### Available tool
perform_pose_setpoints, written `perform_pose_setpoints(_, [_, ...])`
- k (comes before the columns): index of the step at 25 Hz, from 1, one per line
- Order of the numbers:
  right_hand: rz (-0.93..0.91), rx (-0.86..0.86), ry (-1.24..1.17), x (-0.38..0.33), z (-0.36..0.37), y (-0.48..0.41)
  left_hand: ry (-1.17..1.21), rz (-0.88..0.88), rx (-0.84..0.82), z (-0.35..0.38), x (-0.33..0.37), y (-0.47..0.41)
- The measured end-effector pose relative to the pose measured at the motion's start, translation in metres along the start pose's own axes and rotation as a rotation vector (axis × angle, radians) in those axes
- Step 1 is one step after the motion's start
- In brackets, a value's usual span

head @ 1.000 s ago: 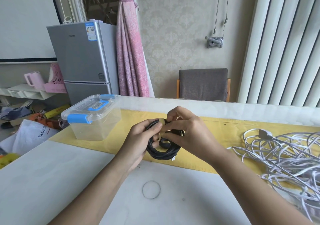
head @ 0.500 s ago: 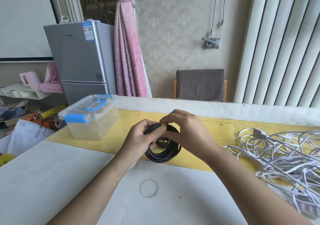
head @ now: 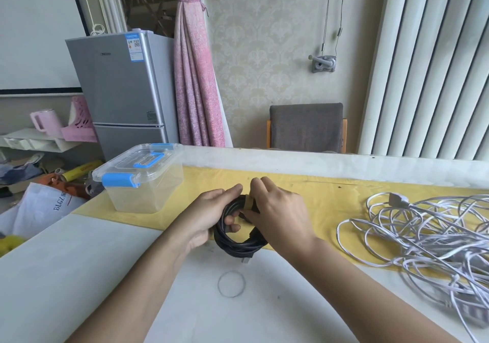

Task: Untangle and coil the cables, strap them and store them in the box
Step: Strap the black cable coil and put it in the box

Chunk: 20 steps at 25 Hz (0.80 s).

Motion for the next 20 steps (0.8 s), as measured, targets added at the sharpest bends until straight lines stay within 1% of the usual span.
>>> perform_pose_setpoints(4, [-0.066, -0.044, -0.013, -0.015, 0.013, 0.004, -0.061, -0.086, -0.089, 0.001, 0.004, 0.007])
perform_pose_setpoints(6, [-0.016, -0.083, -0.082, -0.009, 0.020, 0.003, -0.111, -0.085, -0.098, -0.005, 0.010, 0.011])
perform_pose_setpoints(7, [0.047, -0.150, -0.143, -0.001, 0.024, 0.001, -0.154, -0.056, -0.076, -0.009, 0.017, 0.012])
perform_pose_setpoints(8, [0.121, -0.228, -0.260, 0.006, 0.031, 0.001, -0.194, -0.004, -0.026, -0.020, 0.023, 0.009])
perform_pose_setpoints(9, [0.173, -0.242, -0.369, 0.010, 0.032, 0.003, -0.220, 0.067, 0.051, -0.034, 0.032, 0.006])
perform_pose_setpoints(10, [0.215, -0.247, -0.450, 0.012, 0.035, 0.005, -0.254, 0.159, 0.168, -0.053, 0.043, 0.004])
perform_pose_setpoints(11, [0.241, -0.252, -0.512, 0.013, 0.036, 0.007, -0.321, 0.269, 0.322, -0.076, 0.056, 0.004])
perform_pose_setpoints(12, [0.267, -0.270, -0.553, 0.013, 0.042, 0.011, -0.441, 0.376, 0.480, -0.096, 0.068, 0.008])
perform_pose_setpoints(13, [0.296, -0.290, -0.593, 0.012, 0.047, 0.015, -0.603, 0.440, 0.615, -0.110, 0.078, 0.014])
perform_pose_setpoints(14, [0.339, -0.314, -0.623, 0.013, 0.056, 0.020, -0.767, 0.463, 0.712, -0.121, 0.084, 0.017])
perform_pose_setpoints(16, [0.434, -0.345, -0.670, 0.018, 0.069, 0.031, -1.032, 0.416, 0.773, -0.137, 0.085, 0.006])
perform_pose_setpoints(18, [0.503, -0.358, -0.720, 0.024, 0.075, 0.036, -1.281, 0.299, 0.756, -0.156, 0.077, -0.012])
perform_pose_setpoints(19, [0.528, -0.359, -0.751, 0.026, 0.077, 0.036, -1.347, 0.230, 0.727, -0.168, 0.070, -0.022])
perform_pose_setpoints(20, [0.562, -0.366, -0.794, 0.028, 0.080, 0.037, -1.352, 0.189, 0.688, -0.180, 0.063, -0.028])
Point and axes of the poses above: each hand's wrist, its own y-axis away from the middle knuckle, its own z-axis out of the palm, x = y × z, the point moved 10 cm from there along -y, towards the middle knuckle, and after that the axes turned 1 degree about y, right-handed, at the moved point
